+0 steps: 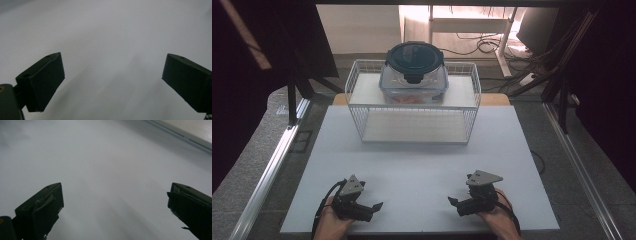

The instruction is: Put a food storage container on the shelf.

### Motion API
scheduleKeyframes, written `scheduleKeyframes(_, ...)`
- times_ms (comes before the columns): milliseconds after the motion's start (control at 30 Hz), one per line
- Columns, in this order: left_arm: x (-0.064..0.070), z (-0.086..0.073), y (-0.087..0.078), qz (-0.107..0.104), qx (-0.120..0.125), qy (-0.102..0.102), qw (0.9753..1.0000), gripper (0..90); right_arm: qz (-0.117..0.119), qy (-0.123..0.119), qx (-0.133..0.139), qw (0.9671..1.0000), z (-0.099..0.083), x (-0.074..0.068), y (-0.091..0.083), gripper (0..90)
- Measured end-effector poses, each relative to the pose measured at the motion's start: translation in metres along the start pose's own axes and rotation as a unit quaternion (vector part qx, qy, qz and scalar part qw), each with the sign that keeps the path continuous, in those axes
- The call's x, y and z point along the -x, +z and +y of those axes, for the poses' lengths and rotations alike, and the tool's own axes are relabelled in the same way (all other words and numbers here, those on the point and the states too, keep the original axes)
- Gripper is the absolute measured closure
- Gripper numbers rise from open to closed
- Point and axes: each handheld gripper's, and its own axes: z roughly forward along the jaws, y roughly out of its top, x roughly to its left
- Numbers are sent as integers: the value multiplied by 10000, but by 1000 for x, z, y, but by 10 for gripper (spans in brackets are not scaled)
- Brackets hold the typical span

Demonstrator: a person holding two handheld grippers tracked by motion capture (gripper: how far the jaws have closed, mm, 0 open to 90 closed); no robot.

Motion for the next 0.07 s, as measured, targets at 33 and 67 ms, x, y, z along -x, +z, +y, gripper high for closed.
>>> scheduleKeyframes(33, 0, 1, -1, 6, 27, 11, 10000, 35, -15, -18, -39, 10000, 0, 0, 1, 0)
scheduleKeyframes(67, 0, 1, -1, 6, 27, 11, 10000, 36, -17, -18, -61, 10000, 0, -1, 2, 0)
